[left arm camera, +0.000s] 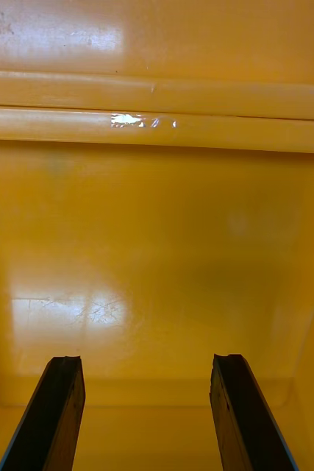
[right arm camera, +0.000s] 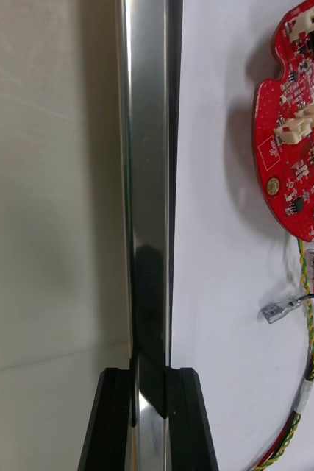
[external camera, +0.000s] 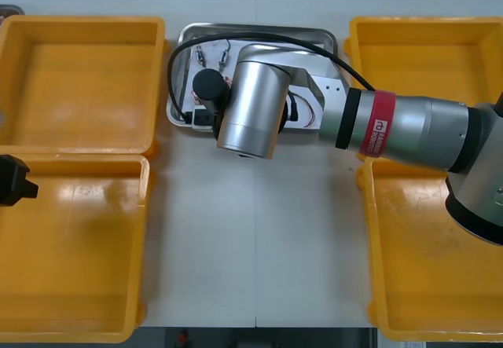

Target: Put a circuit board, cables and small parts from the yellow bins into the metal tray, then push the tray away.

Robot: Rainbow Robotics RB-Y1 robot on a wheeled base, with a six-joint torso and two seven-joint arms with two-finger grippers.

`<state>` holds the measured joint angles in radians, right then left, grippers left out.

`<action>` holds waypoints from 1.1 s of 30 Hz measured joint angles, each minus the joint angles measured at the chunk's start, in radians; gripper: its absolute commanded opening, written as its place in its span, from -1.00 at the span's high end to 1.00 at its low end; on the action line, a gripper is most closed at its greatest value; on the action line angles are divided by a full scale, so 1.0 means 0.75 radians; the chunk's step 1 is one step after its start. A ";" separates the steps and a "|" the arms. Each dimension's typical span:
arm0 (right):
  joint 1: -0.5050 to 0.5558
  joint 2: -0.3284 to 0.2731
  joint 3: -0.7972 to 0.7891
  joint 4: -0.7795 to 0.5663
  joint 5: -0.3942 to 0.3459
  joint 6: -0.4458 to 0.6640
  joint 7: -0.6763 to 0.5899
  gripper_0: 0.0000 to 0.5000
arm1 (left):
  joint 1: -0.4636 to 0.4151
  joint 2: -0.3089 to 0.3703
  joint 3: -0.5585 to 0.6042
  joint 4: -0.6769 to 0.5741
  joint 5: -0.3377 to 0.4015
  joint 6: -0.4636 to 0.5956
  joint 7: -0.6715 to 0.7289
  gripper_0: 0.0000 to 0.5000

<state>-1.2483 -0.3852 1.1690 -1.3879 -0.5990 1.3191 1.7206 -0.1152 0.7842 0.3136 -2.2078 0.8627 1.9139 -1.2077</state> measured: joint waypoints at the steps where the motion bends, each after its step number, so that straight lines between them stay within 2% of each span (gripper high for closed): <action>1: -0.005 0.004 0.000 0.012 0.000 -0.008 0.001 1.00 | 0.000 0.000 0.000 0.000 0.000 0.000 0.000 -1.00; 7: -0.026 0.019 0.000 0.096 -0.001 -0.093 0.086 1.00 | 0.000 0.000 0.000 0.000 0.000 0.000 0.000 -1.00; 26: -0.103 0.080 0.000 0.384 -0.032 -0.315 0.187 1.00 | 0.000 0.000 0.000 0.000 0.000 0.000 0.000 -1.00; 33: -0.116 0.086 0.000 0.460 -0.045 -0.401 0.335 1.00 | 0.000 0.000 0.000 0.000 0.000 0.000 0.000 -1.00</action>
<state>-1.3354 -0.3207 1.1690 -1.0430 -0.6330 1.0187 1.9717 -0.1152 0.7842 0.3136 -2.2079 0.8628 1.9139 -1.2077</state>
